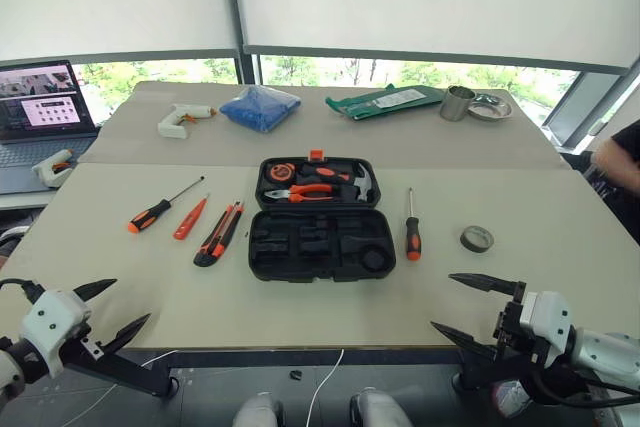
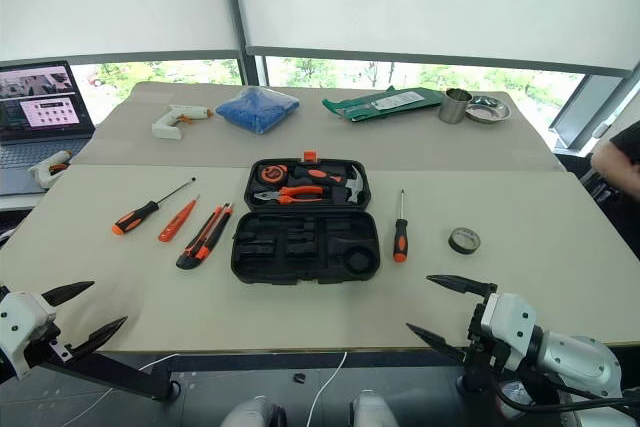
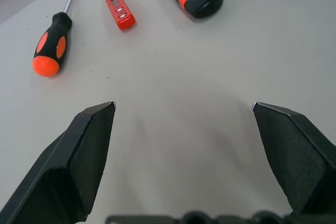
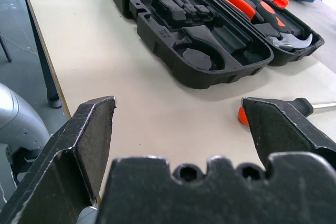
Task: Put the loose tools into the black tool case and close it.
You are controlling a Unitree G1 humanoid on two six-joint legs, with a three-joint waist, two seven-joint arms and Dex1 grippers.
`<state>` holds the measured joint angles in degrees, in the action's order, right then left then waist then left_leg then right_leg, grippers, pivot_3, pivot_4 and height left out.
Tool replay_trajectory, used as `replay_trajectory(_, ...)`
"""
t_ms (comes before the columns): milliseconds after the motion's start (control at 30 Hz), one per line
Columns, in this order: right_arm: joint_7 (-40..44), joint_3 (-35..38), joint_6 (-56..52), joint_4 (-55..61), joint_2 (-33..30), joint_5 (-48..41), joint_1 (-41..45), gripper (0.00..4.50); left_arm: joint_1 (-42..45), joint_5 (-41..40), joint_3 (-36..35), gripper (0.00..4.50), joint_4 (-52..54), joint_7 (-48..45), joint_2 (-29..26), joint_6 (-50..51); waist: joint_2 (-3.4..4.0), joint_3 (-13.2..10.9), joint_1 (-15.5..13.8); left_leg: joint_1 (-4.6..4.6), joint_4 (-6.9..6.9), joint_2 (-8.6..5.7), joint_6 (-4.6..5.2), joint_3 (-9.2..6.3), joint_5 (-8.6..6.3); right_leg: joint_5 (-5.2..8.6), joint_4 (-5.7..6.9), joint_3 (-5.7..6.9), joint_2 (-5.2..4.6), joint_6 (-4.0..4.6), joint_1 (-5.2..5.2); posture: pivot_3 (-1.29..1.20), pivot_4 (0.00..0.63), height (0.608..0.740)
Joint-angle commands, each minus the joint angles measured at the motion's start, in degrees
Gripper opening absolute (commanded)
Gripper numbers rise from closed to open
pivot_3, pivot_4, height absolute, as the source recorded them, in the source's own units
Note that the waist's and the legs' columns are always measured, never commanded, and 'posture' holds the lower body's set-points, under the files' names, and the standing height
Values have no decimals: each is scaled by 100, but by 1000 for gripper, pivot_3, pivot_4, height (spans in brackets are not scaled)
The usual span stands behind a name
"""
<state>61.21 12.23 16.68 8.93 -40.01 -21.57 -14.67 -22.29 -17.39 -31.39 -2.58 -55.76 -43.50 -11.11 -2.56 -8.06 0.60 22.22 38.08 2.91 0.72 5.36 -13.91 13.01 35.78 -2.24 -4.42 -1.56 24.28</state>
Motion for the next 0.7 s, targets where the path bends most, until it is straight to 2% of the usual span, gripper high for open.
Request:
replay_trajectory(33, -178, 11, -79, 268, 142, -273, 229, 4460, 85, -732, -183, 4500, 178, 41, -28, 857, 0, 0, 0, 0, 0, 0, 0, 0, 0, 0, 0, 0, 0, 0, 0, 0, 150, 740)
replay_trajectory(100, -419, -99, -369, 623, 350, -577, 507, 4460, 82, -1755, -436, 4500, 440, 232, -82, 2431, -6, -6, 30, -1, 0, 1, 0, 0, 0, 0, 0, 0, 1, 0, 0, 0, 150, 740)
replay_trajectory(167, -616, -243, -680, 1030, 522, -816, 695, 4460, 146, -1831, -640, 4500, 478, 570, 70, 2582, 2, -15, 43, -2, 0, 10, 3, -6, 2, -1, 16, 0, 4, -1, 7, 0, 150, 740)
replay_trajectory(267, -923, -631, -1029, 1665, 773, -918, 1044, 4460, -31, -1492, -913, 4500, 251, 972, 372, 2280, 4, -17, 40, -11, 0, 8, 3, -11, 2, 0, 21, 0, 7, 0, 4, 0, 150, 740)
replay_trajectory(400, -1056, -752, -1128, 1844, 874, -812, 1187, 4460, -71, -1611, -1268, 4500, 24, 1323, 572, 2495, -6, -16, 18, -7, -2, 0, 0, -9, 0, -7, 20, 3, 4, 21, 4, 0, 150, 740)
replay_trajectory(533, -944, -719, -957, 1602, 869, -712, 1131, 4460, 144, -1850, -1268, 4500, 27, 1472, 447, 3182, -35, -18, -71, 6, -2, -2, 1, -9, -4, -13, 7, 22, -3, 35, 5, 0, 150, 740)
replay_trajectory(700, -846, -635, -658, 1298, 891, -527, 1068, 4460, 1264, -1838, -971, 4500, 91, 2021, 91, 3879, -44, -22, -161, 0, -1, -3, -16, -4, -6, -14, 3, 39, -6, 38, 8, 0, 150, 740)
